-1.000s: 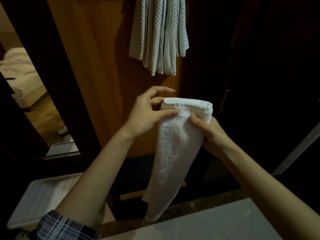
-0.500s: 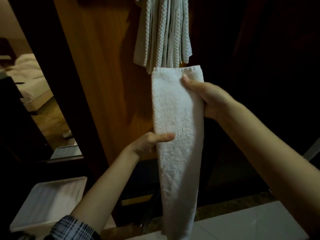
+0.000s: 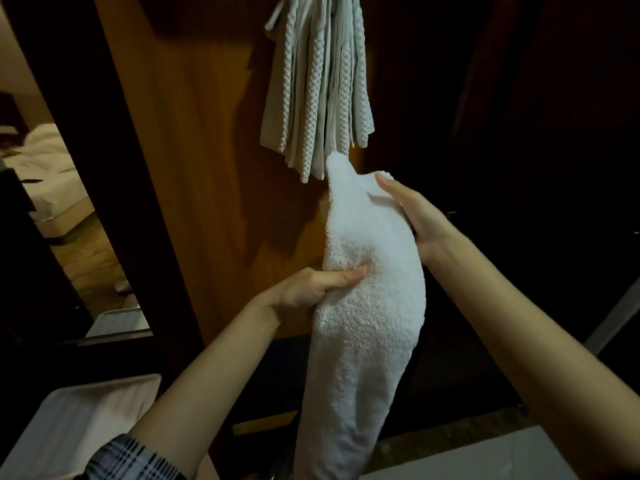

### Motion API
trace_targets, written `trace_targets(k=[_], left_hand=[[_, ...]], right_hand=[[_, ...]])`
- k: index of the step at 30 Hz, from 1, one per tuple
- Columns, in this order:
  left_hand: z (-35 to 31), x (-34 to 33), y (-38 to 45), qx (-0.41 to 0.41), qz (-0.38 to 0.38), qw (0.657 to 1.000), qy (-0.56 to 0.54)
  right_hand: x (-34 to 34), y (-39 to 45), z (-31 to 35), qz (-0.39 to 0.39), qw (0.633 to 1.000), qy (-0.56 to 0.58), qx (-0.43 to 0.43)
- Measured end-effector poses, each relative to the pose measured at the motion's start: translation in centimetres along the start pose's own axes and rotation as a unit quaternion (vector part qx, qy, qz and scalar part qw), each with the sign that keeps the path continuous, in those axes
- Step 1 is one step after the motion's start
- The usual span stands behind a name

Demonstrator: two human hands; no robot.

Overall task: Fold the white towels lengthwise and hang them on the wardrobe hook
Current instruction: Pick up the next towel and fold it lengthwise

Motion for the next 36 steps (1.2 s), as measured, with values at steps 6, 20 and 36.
trace_targets(k=[6, 20, 36], left_hand=[[-3.5, 0.8, 0.5, -0.056, -0.047, 0.997, -0.004], [-6.6, 8.0, -0.3, -0.065, -0.330, 0.900, -0.278], [-6.7, 2.4, 0.7, -0.105, -0.198, 0.973, 0.054]], right_hand=[[1.2, -1.0, -4.4, 0.132, 0.980, 0.151, -0.001], [-0.7, -0.9, -7.7, 0.051, 0.974, -0.196, 0.103], [0.2, 1.7, -5.8, -0.127, 0.938, -0.296, 0.129]])
Point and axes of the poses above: each hand's wrist, its own y-axis towards the middle knuckle, its own x-axis out of the back of the hand, z = x × y, the point moved 2 cm from there along y, towards the middle knuckle, and after that the axes turned 1 degree about -z, right-handed, at the moved point
